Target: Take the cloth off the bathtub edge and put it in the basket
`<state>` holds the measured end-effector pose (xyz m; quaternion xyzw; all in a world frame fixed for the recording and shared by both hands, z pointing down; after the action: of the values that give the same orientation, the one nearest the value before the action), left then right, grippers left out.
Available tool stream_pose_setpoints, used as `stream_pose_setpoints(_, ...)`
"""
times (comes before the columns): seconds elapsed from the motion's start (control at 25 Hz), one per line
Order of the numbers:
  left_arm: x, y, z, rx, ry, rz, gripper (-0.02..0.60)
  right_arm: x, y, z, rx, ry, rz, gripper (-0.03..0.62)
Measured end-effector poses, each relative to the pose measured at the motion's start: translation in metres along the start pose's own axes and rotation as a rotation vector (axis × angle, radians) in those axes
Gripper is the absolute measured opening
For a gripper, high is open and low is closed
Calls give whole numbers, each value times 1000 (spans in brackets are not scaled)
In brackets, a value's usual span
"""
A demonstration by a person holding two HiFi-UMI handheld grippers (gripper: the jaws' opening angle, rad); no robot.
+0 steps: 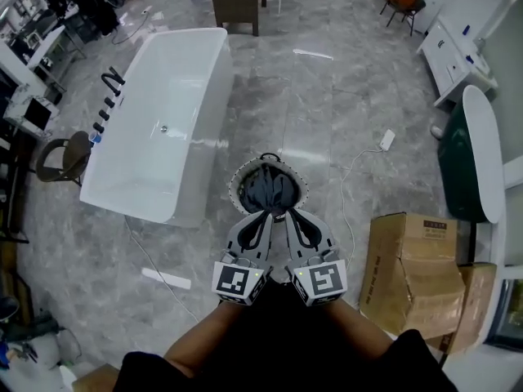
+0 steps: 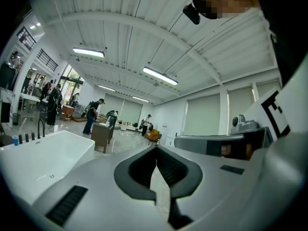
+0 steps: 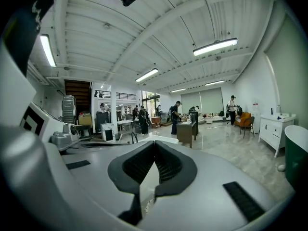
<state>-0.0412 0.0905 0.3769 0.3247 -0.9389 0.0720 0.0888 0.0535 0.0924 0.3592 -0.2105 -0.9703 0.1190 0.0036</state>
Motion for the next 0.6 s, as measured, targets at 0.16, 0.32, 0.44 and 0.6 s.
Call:
stream_pose_setpoints(0.16,-42,-3,-5,-22,-22,25,14,-20,34,-1,-15,12,4,31)
stream_pose_setpoints(0.32,-83,-2,-16,-30,-32,50,14,-38,69,-18,-14,18,10,31)
stream_pose_setpoints(0.44,-107,0,-27,-34,-46,47,14,-48,90,-28,-16,15,11,30)
stream_pose_setpoints(0.6,-131,4,-32,-36,-42,47,14,-55,112,-27,-21,-16,19,29)
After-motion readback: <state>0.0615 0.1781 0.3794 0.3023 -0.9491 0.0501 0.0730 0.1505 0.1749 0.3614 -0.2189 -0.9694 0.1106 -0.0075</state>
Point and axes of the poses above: the fingertips, and each gripper's own axes: y backward along the fingers, x to its left, z out of its top, the point moved 5 cm from there along y, backward along the fingers, and after that the axes turned 6 degrees about -z, right-handed, at the moved point
